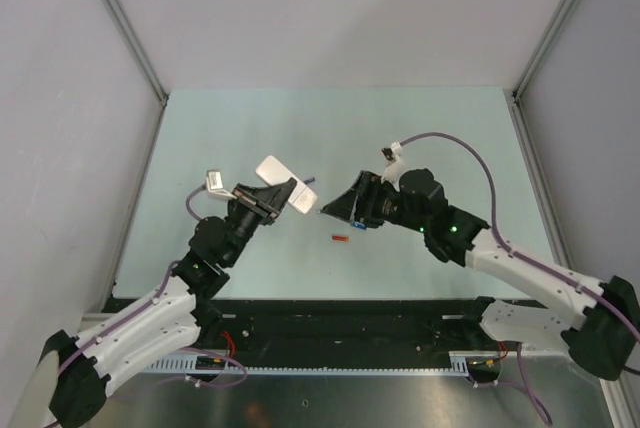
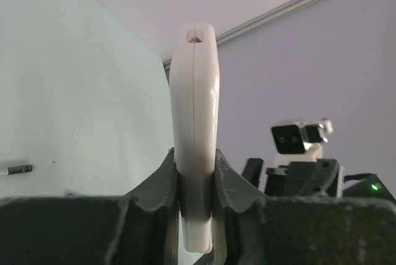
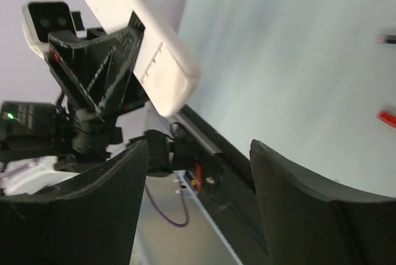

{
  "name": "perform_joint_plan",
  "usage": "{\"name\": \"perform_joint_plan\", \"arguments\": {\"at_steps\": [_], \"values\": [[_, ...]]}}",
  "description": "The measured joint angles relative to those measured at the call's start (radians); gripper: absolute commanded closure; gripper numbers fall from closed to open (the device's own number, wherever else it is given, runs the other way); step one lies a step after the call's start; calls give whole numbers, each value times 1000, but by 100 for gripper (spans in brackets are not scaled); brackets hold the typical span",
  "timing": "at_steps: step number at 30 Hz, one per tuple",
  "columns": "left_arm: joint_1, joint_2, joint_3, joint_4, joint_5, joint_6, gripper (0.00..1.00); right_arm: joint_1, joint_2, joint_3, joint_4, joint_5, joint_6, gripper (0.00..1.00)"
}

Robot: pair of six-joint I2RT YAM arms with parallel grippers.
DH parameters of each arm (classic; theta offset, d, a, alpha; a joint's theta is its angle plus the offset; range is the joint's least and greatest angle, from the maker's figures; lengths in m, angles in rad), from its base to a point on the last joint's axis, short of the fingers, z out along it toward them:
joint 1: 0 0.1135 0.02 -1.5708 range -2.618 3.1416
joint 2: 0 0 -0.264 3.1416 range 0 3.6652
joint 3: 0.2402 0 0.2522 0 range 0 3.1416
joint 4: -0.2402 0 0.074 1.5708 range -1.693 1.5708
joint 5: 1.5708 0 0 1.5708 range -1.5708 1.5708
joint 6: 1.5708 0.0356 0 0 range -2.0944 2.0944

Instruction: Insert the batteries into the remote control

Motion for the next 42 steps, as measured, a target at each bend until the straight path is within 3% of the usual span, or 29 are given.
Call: {"name": "perform_joint_plan", "arguments": {"at_steps": [5,7,13,19,38,42], "values": [[53,45,-5,-6,114,-59,100,78,-93,79,-260,161,-169,23],[76,86,-5,-8,180,-82,100,140,-77,176,-372,259,-250,15],[99,204,-4,-35,333,-116,100,214,23,392,-552,379,-398,12],[100,222,1,-45,393,-123,100,236,130,434,-673,423,-448,12],[101,228,27,-43,440,-122,100,301,235,443,-707,437,-455,16],[101,228,27,-43,444,-122,100,301,257,443,-698,440,-457,20]]}}
